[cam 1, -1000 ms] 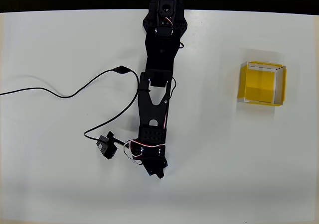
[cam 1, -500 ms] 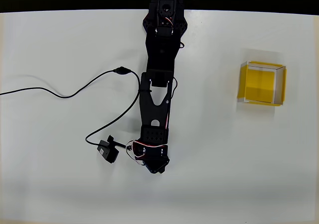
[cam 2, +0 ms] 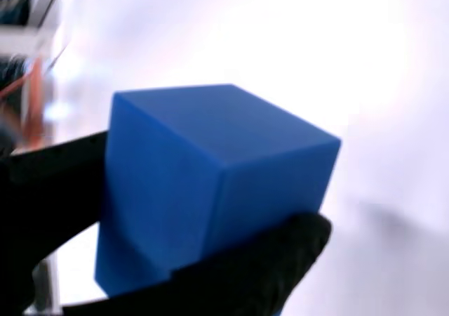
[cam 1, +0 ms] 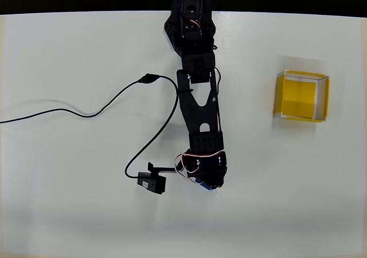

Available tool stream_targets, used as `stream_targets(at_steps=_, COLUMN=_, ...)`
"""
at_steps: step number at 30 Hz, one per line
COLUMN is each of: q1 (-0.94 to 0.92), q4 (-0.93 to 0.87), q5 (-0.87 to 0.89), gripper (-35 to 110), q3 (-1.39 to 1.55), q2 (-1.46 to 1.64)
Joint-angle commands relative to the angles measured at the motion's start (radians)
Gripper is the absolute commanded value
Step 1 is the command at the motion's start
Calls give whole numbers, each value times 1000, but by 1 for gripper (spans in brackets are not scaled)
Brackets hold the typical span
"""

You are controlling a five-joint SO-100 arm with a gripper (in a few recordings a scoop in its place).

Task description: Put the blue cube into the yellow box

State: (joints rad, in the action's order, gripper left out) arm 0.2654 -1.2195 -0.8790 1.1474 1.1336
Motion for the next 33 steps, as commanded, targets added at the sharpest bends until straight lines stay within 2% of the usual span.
stream_targets(at_steps=1, q1=94, q4=-9, q5=-51, gripper=14, q3=29, q2=328)
stream_targets(at_steps=8, q1=178, q4=14, q5=-189, gripper=14, q3=192, q2=569)
stream_targets(at_steps=20, q1=360, q4=333, q5=-440, gripper=14, q3=650, q2=940)
stream_targets(at_steps=33, q1=630, q4=601, q5=-517, gripper=14, q3=890, q2=992)
